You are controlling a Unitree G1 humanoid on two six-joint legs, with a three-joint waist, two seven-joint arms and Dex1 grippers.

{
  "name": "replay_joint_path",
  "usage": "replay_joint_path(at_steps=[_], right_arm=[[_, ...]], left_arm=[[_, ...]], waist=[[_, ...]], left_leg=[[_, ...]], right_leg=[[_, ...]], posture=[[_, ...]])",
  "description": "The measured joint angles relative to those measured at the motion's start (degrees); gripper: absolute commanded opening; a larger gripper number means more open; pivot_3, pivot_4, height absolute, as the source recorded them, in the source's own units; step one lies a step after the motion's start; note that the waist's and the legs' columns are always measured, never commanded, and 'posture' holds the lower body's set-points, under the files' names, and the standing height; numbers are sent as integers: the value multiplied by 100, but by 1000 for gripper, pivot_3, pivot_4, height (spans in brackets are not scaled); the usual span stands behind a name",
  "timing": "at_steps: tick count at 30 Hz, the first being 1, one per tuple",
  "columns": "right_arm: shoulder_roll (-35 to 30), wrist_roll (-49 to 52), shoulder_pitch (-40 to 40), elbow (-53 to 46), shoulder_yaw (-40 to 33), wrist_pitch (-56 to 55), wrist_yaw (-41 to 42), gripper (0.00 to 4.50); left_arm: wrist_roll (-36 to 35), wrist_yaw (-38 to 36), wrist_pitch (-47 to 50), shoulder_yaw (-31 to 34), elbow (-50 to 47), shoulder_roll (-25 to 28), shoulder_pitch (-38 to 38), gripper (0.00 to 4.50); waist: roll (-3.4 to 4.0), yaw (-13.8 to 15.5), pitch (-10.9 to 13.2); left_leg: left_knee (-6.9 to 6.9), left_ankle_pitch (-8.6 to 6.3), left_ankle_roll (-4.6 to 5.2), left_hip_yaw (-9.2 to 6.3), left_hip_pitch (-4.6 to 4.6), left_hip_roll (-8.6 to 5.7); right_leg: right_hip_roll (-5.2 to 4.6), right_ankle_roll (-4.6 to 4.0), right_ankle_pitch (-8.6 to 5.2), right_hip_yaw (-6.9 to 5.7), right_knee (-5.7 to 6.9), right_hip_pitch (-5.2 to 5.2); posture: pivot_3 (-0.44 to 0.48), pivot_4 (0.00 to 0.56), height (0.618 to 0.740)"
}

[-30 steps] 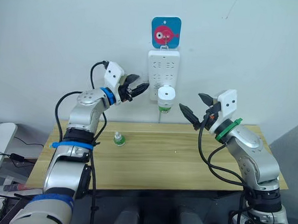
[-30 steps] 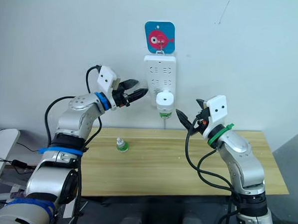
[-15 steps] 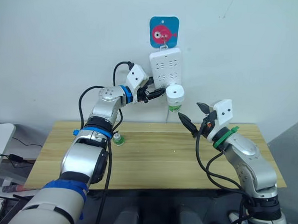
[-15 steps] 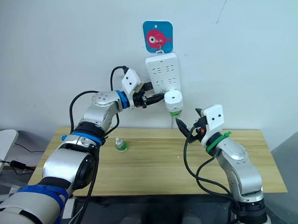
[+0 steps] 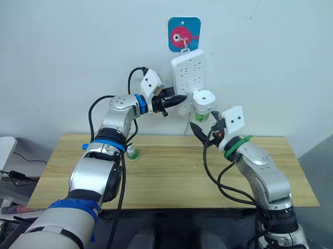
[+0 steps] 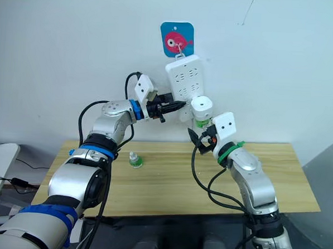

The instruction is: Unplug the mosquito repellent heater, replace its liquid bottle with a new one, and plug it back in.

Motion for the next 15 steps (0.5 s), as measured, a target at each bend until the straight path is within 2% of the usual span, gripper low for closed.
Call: replay_joint_path(at_steps=[12,15], right_arm=[[324,-243,-684,792,-32,-450,-125,4500],[313,-244,-722,900,-63,-577,-77,3844]], left_arm=[[-26,-11,295,54,-373,30,144,1375],[-26,17,299,55,-378,27,150,1374]], waist=[[0,-3,0],[0,-3,0]], left_leg=[[-1,5,-7,2,-2,1],[0,5,-7,2,-2,1]], right_leg=[[2,-1,0,6,19,-16],[2,-1,0,7,22,-17]], posture=[[-39,146,740],[-36,147,740]])
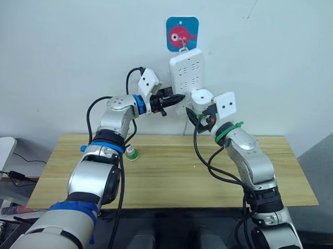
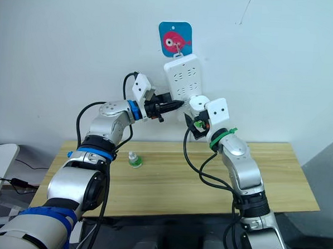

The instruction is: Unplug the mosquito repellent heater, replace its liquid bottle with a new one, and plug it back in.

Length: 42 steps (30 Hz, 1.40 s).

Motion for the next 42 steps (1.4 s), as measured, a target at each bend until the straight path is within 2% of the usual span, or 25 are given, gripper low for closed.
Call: replay_joint_path(at_steps=[3,8,15,21,22,26,30,32,37,39,42], right_arm=[[-40,2,-23,28,-62,-22,56,2926],[-154,14,63,-113,-76,-6,170,2939],[-646,287,735,-1139,-214,382,552,2939],[-837,439,810,-1405,-343,495,692,2939],[-815,454,802,-1385,-344,495,690,2939],[-664,502,715,-1256,-349,493,659,2939],[-432,594,654,-1107,-431,493,559,2939],[-287,708,672,-1084,-536,524,486,2939],[298,1454,889,-959,-1160,1170,143,2939],[697,2047,888,-854,-1658,1636,-139,2939],[1247,3121,794,-721,-2319,2363,-599,2939]], left_arm=[[0,32,2,1,-36,-1,26,1374],[-2,6,1,-8,-70,-14,56,1374],[31,54,-28,-28,-98,23,67,1374],[44,181,-33,-7,-74,101,109,1374],[45,193,-51,-6,-95,116,136,2066],[79,269,-44,-6,-454,257,556,3232],[64,343,177,17,-1220,549,1455,4473],[33,412,348,37,-1831,710,2082,4500],[-165,435,675,45,-4004,945,4202,4500],[-268,459,806,-18,-4620,897,4514,4500],[-371,749,915,-71,-5264,670,4399,4500]], waist=[[0,0,0],[0,13,0],[0,17,0],[0,-3,0],[0,-8,-1],[5,-36,-3],[6,-28,-4],[7,-21,-5],[9,26,-7],[10,151,-7],[12,272,-7]], left_leg=[[0,0,0,0,0,0],[-1,0,-1,0,-3,0],[1,-1,1,7,-8,-2],[3,14,-6,4,10,13],[3,15,-7,4,11,15],[1,16,-7,6,14,15],[-2,16,-9,5,8,14],[-2,16,-10,5,7,14],[-7,15,-10,5,2,13],[-6,21,-19,-2,3,13],[-6,49,-20,-10,12,12]], right_leg=[[0,0,0,0,1,-1],[-1,0,0,0,-3,-1],[-2,0,0,5,-17,0],[11,-10,7,-1,14,3],[14,-12,8,0,15,3],[15,-15,10,6,18,0],[13,-16,10,12,14,-6],[11,-16,10,17,12,-7],[2,-19,11,15,6,-9],[0,-39,23,6,8,-7],[2,-52,32,-3,8,6]], posture=[[-35,147,740],[-31,144,740],[-26,140,740],[-25,131,740],[-25,131,740],[-22,127,740],[-8,122,740],[1,121,740],[43,120,740],[50,122,740],[57,123,740]])
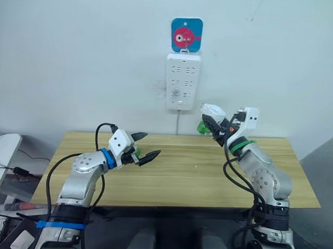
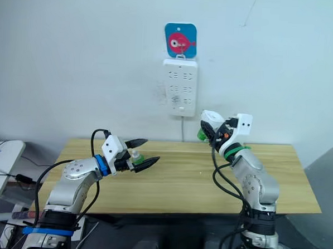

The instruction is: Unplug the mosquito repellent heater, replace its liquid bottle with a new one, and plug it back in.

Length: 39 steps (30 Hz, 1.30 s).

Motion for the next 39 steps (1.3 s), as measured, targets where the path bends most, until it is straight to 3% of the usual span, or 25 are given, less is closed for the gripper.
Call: replay_joint_path(at_steps=[6,10,35,39], right_arm=[[404,1321,-204,166,-639,653,-761,2939],[538,1956,-415,230,-652,669,-1260,2939],[198,3104,-226,180,-308,500,-1885,2939],[176,3182,-226,180,-202,450,-1948,2939]], left_arm=[[50,620,161,-419,-237,-676,-298,4500],[97,877,171,-807,-233,-1075,-437,4500],[117,1214,34,-849,334,-1301,-800,4500],[137,1215,34,-894,350,-1315,-873,3605]], waist=[[2,21,-1],[2,-10,-1],[4,-120,-1],[4,-121,-1]], left_leg=[[-2,12,9,13,16,-1],[-11,11,10,11,10,3],[-8,11,12,11,8,6],[-9,11,12,11,7,6]], right_leg=[[6,8,5,4,0,15],[11,8,7,3,6,5],[17,11,5,2,0,9],[17,12,4,2,-2,9]], posture=[[61,125,740],[48,130,740],[22,139,740],[18,141,740]])
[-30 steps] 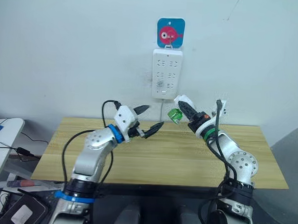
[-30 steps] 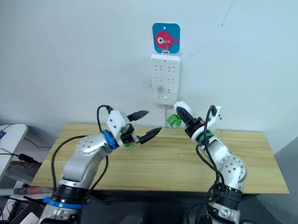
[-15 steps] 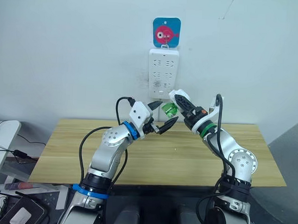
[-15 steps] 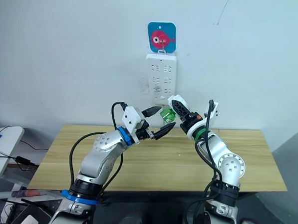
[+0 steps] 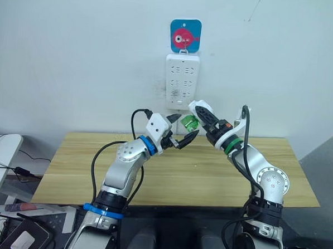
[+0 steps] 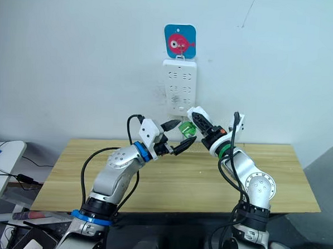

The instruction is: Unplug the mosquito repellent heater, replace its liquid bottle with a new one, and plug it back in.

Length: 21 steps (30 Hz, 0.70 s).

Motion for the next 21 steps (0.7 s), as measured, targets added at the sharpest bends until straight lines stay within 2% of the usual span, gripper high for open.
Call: replay_joint_path(at_steps=[4,5,11,12,16,21], right_arm=[[-79,31,6,0,37,-66,-29,2939],[-95,56,19,0,45,-78,-34,2939],[-141,86,44,0,117,-145,-40,2939],[-165,98,56,0,136,-147,-31,3499],[-291,209,87,0,289,-63,92,4456],[-739,204,281,18,605,222,464,4456]], left_arm=[[10,-47,1,-54,6,0,1,2381],[14,-49,1,-64,6,0,1,2258],[29,-55,-1,-69,6,11,-2,2258],[46,-61,-11,-80,7,25,-1,2258],[119,-124,-144,-103,86,167,-34,2258],[285,-606,-457,-193,238,713,-94,2258]], waist=[[0,0,0],[0,0,0],[0,0,1],[0,0,1],[1,-1,1],[2,0,3]], left_leg=[[0,0,0,0,-2,0],[0,0,0,0,-2,0],[0,0,0,-1,-2,1],[0,0,0,-1,-3,1],[-1,0,0,-1,-3,3],[-4,-1,1,-2,-5,4]], right_leg=[[0,3,-2,0,-2,0],[0,4,-2,0,-3,0],[0,7,-4,-1,-4,0],[0,7,-4,-1,-4,0],[1,9,-5,-2,-6,0],[3,9,-6,-3,-11,0]], posture=[[18,141,740],[18,141,740],[17,139,740],[17,139,740],[23,140,740],[32,141,740]])
